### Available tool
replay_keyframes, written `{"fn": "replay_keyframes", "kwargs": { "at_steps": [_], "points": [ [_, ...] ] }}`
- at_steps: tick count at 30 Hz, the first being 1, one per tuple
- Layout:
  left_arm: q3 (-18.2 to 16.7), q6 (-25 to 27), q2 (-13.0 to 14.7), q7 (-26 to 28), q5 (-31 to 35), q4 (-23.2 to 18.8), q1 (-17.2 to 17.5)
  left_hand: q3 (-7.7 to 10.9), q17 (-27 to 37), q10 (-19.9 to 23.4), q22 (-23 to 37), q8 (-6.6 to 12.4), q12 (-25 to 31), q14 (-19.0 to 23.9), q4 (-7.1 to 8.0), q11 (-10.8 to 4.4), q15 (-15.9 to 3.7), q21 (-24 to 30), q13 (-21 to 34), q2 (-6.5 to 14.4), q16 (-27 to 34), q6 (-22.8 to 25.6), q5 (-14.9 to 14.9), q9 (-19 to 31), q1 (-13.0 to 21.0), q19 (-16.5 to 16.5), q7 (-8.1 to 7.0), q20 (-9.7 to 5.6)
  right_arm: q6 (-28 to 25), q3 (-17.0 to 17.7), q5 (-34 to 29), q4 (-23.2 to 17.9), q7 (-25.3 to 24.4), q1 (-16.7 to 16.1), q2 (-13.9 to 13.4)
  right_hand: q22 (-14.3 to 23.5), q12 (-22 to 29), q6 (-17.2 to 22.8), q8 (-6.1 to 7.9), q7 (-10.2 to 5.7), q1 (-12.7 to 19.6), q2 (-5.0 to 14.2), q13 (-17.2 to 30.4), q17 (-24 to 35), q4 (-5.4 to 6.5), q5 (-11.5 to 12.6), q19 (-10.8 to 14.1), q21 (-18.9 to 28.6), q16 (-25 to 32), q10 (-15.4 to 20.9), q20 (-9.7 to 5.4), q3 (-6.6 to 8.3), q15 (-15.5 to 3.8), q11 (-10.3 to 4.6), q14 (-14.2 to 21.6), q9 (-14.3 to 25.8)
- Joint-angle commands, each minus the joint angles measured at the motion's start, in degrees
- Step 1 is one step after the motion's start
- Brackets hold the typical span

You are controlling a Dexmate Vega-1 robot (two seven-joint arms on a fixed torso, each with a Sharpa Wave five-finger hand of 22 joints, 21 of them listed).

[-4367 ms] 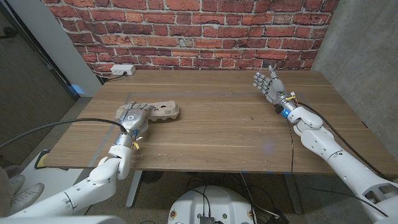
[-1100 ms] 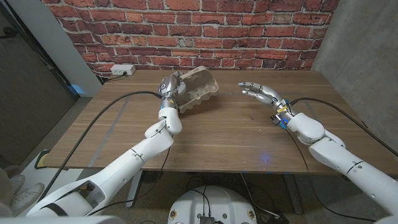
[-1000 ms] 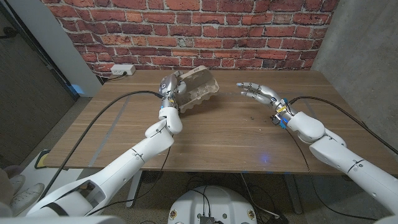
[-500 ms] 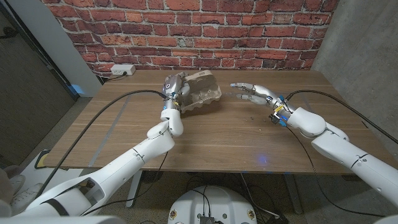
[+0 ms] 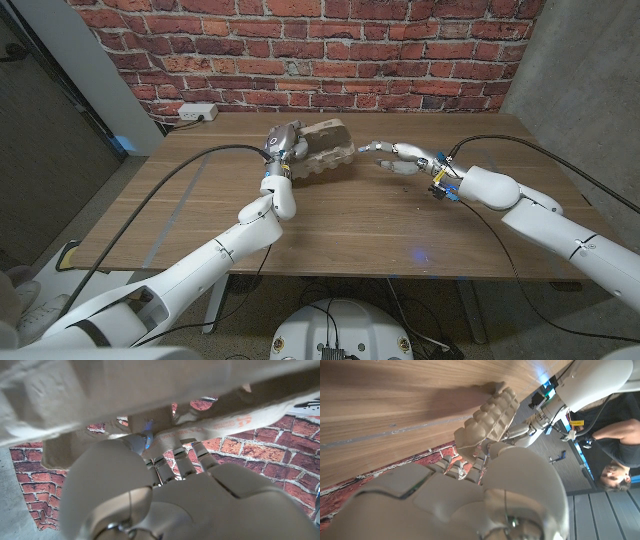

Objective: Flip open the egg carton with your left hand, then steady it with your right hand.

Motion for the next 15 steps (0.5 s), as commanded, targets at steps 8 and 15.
{"fn": "replay_keyframes", "kwargs": {
  "at_steps": [8, 15],
  "points": [
    [0.0, 1.1, 0.8, -1.1, -0.3, -2.6, 0.6, 0.11, 0.6, 2.0, -0.1, -0.51, 0.8, -0.1, -0.22, 0.88, -8.21, 0.4, -0.1, 2.7, -0.3, 0.7, -0.3, -0.3, -0.8, -0.1, 0.36, 0.46, -1.5, -0.9, -4.8, -2.5, -0.7, 0.9, -1.1, 0.0, -1.0, -3.5, -0.89, -0.05, 1.6, -0.88, -0.7, -0.7, -0.06, 0.6, -0.7, 0.1, 0.0, -2.2, -1.66, 1.44, -4.17, -0.12, -2.5, -0.1],
    [0.3, 0.8, 1.1, -1.4, 0.3, -3.1, 0.4, 0.10, 0.8, 2.1, -0.1, -0.64, 0.9, -0.1, -0.27, 0.87, -8.16, 0.4, -0.2, 2.7, -0.5, 0.9, -0.3, -0.4, -0.7, -0.2, 0.43, 0.52, -0.5, -0.3, -4.0, -2.7, -1.5, 0.0, -1.0, -0.2, -0.8, -6.1, -0.95, 0.01, 2.1, -1.26, -0.7, -1.4, -1.35, 0.5, -0.3, 0.3, -0.1, -2.1, -1.45, 0.86, -6.08, -0.25, -2.6, -0.1]
  ]
}}
